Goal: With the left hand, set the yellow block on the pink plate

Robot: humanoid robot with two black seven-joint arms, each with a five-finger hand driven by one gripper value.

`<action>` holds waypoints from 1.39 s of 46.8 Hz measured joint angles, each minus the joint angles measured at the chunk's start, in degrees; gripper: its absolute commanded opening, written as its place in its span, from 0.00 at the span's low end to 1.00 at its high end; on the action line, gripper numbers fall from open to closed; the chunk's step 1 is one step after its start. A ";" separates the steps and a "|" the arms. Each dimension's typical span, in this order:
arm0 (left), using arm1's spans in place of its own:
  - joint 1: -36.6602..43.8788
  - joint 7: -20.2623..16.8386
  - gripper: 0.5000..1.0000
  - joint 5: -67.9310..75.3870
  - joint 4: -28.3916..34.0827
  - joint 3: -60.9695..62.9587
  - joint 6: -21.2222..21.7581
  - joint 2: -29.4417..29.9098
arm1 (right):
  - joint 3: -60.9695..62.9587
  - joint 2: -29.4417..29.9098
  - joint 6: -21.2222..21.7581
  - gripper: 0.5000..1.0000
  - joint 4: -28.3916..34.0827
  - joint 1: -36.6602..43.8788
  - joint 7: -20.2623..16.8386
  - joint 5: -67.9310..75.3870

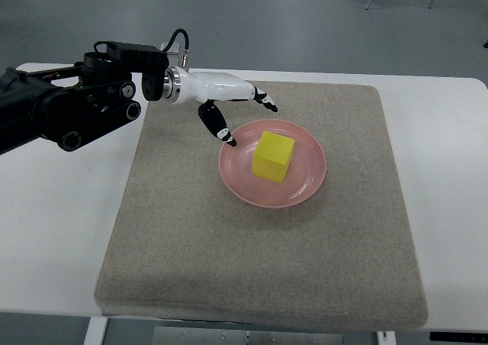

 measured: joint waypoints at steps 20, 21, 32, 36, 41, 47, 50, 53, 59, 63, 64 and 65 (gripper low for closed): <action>1.83 -1.13 0.85 -7.69 13.40 -3.36 2.52 0.68 | 0.00 0.00 0.00 0.85 0.00 0.01 0.00 0.00; 1.84 -1.13 0.85 -8.05 13.92 -3.37 2.81 0.68 | 0.00 0.00 0.00 0.85 0.02 0.00 0.01 0.00; 3.75 -2.18 0.85 -15.08 18.99 -3.54 7.41 0.62 | 0.00 0.00 0.02 0.85 -0.01 0.01 0.00 0.00; 4.85 -2.10 0.85 -20.82 21.87 -3.37 9.60 0.31 | 0.00 0.00 0.02 0.85 -0.01 0.01 0.00 0.00; 5.80 -1.50 0.85 -28.12 25.78 -3.36 11.87 -0.76 | 0.00 0.00 0.02 0.85 0.00 0.01 0.00 0.00; 6.03 -0.69 0.85 -39.57 29.08 -3.75 12.68 -2.41 | 0.00 0.00 0.02 0.85 -0.01 0.00 0.00 0.00; 6.41 0.23 0.85 -47.63 30.07 -4.07 12.89 -3.22 | 0.00 0.00 0.02 0.85 0.00 0.00 0.00 0.00; 6.73 2.01 0.85 -55.76 30.36 -4.36 13.54 -4.03 | 0.00 0.00 0.01 0.85 0.00 0.00 0.00 0.00; 6.80 5.73 0.85 -68.98 30.40 -4.54 17.65 -5.22 | 0.00 0.00 0.01 0.85 0.00 0.00 0.00 0.00; 7.08 6.88 0.85 -75.08 30.37 -4.70 19.67 -6.06 | 0.00 0.00 0.00 0.85 -0.01 -0.02 0.00 0.00; 7.15 6.97 0.85 -76.53 30.39 -5.01 19.91 -6.27 | 0.00 0.00 0.00 0.85 0.00 -0.01 0.00 0.00; 7.18 7.09 0.85 -77.63 30.40 -5.51 20.05 -6.44 | 0.00 0.00 0.00 0.85 0.00 -0.01 0.00 0.00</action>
